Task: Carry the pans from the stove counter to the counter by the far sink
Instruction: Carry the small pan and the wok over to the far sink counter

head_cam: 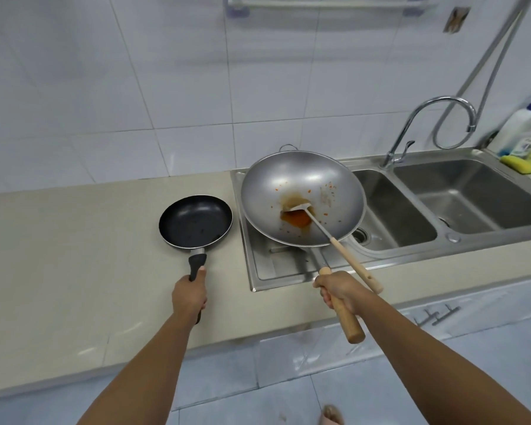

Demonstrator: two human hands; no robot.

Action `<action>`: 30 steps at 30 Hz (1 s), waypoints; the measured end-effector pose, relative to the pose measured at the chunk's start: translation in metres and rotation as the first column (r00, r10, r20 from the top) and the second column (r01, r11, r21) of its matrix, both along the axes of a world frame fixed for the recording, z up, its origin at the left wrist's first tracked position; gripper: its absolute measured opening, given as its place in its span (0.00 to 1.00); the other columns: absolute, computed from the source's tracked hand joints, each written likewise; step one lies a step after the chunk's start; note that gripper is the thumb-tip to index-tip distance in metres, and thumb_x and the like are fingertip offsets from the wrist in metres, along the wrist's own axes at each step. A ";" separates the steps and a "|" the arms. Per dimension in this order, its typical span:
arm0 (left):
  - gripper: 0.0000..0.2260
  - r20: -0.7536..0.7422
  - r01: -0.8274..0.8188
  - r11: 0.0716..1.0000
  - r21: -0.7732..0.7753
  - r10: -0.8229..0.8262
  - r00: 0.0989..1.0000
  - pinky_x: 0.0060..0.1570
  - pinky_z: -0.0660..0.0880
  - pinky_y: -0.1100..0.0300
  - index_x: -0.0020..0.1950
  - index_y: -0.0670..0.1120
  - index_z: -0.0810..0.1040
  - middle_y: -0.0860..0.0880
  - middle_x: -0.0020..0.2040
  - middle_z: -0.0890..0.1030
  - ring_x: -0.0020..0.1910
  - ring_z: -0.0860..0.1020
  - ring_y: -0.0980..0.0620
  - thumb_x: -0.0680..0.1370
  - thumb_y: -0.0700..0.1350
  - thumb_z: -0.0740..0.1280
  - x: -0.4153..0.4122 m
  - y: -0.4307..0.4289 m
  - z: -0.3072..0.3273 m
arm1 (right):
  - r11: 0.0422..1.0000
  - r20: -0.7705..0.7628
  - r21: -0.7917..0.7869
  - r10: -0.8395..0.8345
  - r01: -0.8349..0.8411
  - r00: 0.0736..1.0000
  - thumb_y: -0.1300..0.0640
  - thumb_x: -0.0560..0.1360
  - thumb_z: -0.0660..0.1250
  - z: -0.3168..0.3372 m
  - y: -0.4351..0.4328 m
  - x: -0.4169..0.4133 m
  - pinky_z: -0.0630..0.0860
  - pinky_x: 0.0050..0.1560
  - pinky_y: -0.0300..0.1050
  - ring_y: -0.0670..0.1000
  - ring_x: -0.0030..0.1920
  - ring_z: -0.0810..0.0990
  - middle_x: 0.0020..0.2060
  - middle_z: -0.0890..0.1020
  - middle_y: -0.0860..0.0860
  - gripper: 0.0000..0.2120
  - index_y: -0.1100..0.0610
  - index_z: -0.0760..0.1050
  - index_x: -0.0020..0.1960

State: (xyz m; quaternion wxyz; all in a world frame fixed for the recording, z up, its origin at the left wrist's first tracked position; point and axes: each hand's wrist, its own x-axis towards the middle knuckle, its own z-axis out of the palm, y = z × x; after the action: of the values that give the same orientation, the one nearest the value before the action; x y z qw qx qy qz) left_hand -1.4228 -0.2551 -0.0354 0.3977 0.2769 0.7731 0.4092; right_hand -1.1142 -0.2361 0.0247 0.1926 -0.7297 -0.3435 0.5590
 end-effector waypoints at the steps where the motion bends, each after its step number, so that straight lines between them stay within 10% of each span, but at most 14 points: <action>1: 0.18 0.008 -0.003 1.000 -0.006 0.003 1.000 0.28 0.69 0.59 0.42 0.41 0.73 0.45 0.28 0.73 0.24 0.70 0.48 0.80 0.56 0.62 0.001 0.002 0.001 | 1.000 0.002 -0.002 0.006 -0.006 1.000 0.62 0.76 0.66 0.000 0.001 -0.001 0.72 0.23 0.37 0.47 0.22 0.71 0.25 0.75 0.53 0.06 0.61 0.75 0.40; 13: 0.19 -0.051 0.017 0.999 -0.029 -0.019 0.999 0.30 0.71 0.58 0.43 0.40 0.71 0.44 0.30 0.76 0.26 0.73 0.47 0.80 0.56 0.61 0.008 0.012 -0.001 | 0.998 0.013 0.015 0.056 -0.056 0.998 0.60 0.76 0.68 -0.004 0.006 0.001 0.74 0.22 0.37 0.47 0.22 0.73 0.26 0.76 0.53 0.06 0.61 0.75 0.41; 21: 0.17 -0.355 0.077 0.992 -0.098 -0.107 0.929 0.55 0.72 0.45 0.67 0.39 0.68 0.41 0.56 0.78 0.56 0.78 0.38 0.80 0.45 0.63 0.030 -0.009 0.010 | 0.994 0.073 0.094 0.051 -0.057 0.996 0.58 0.77 0.68 -0.010 -0.004 0.009 0.76 0.31 0.43 0.51 0.32 0.76 0.35 0.78 0.56 0.08 0.58 0.74 0.55; 30: 0.38 -0.577 0.183 0.916 -0.356 -0.370 0.728 0.73 0.40 0.36 0.80 0.39 0.42 0.41 0.81 0.42 0.80 0.43 0.44 0.80 0.55 0.59 0.069 -0.014 0.024 | 0.978 0.189 0.148 0.118 -0.147 0.975 0.57 0.80 0.60 -0.006 -0.025 0.015 0.72 0.50 0.47 0.55 0.51 0.77 0.53 0.79 0.56 0.18 0.59 0.69 0.69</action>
State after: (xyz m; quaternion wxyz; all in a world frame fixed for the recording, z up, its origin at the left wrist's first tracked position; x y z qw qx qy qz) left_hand -1.3535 -0.2694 -0.0114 0.2053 0.4534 0.8596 0.1158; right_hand -1.0989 -0.2616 0.0190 0.1815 -0.7343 -0.4515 0.4733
